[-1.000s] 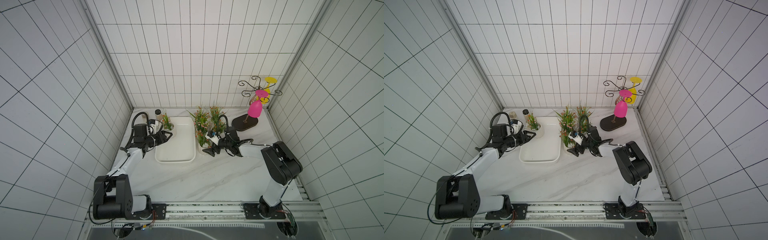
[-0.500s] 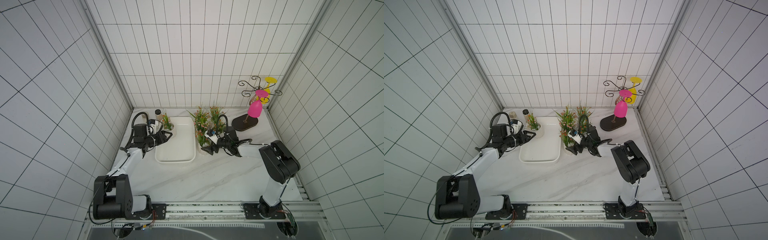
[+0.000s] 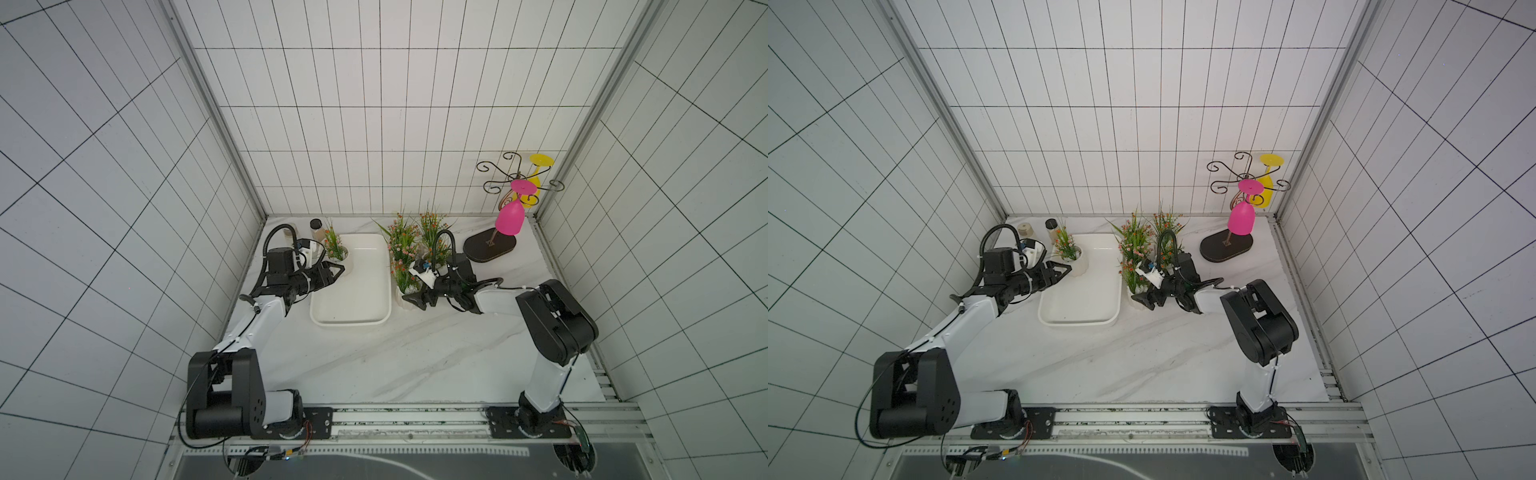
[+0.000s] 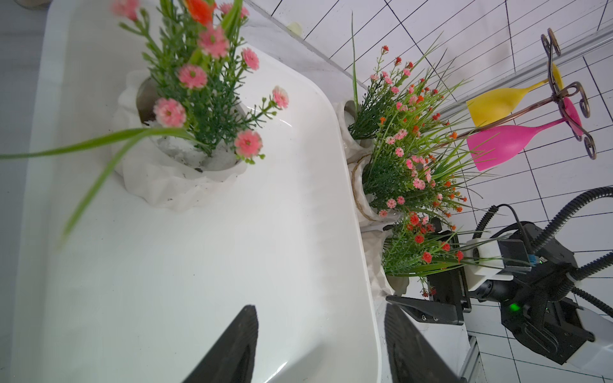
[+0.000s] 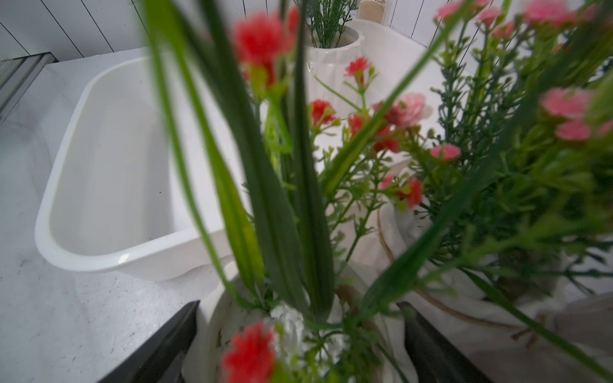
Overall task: Put the potted gypsophila into the storage box
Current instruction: Pick up the baby's breath potted plant from the center of the board.
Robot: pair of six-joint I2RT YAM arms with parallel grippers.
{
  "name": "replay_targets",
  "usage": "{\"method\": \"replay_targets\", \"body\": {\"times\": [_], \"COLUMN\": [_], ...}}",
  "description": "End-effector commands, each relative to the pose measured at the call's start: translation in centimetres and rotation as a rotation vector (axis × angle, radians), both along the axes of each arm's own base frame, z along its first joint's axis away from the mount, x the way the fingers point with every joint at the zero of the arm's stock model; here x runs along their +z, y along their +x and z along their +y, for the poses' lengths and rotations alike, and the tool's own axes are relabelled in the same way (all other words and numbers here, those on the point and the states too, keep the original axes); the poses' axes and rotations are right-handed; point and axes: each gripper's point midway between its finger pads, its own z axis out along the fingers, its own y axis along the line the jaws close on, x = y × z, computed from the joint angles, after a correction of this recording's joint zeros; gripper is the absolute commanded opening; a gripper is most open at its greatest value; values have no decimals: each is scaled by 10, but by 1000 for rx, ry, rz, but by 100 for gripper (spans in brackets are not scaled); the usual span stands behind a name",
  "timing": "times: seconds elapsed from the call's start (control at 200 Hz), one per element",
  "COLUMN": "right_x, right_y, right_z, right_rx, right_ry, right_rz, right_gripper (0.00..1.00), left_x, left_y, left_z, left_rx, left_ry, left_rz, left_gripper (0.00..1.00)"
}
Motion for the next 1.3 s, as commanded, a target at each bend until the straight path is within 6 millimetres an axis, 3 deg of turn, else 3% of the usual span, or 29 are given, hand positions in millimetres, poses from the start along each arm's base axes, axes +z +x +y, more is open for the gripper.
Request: {"method": "replay_targets", "body": {"times": [0.0,0.165,0.575,0.9,1.299], "right_x": [27,40,76,121,167], "right_y": [13,11,-1,-21,-32], "right_z": [12,11,1,-10,-11], "right_rx": [17,12,-18,-28,-38], "right_ry": [46,67,97,146,204], "right_rz": [-62,-85,-134,-173,-190], "right_gripper": [84,79,78,78,79], "left_x": [2,0,4,25,33], "left_y": [5,5,2,-14,-28], "left_z": [4,4,-6,-20,-22], "left_rx": [5,6,-15,-34,-41], "left_ry": [15,16,20,-41,-64], "left_rz": [-15,-10,-17,-36,-47], "left_gripper": [60,61,61,61,61]}}
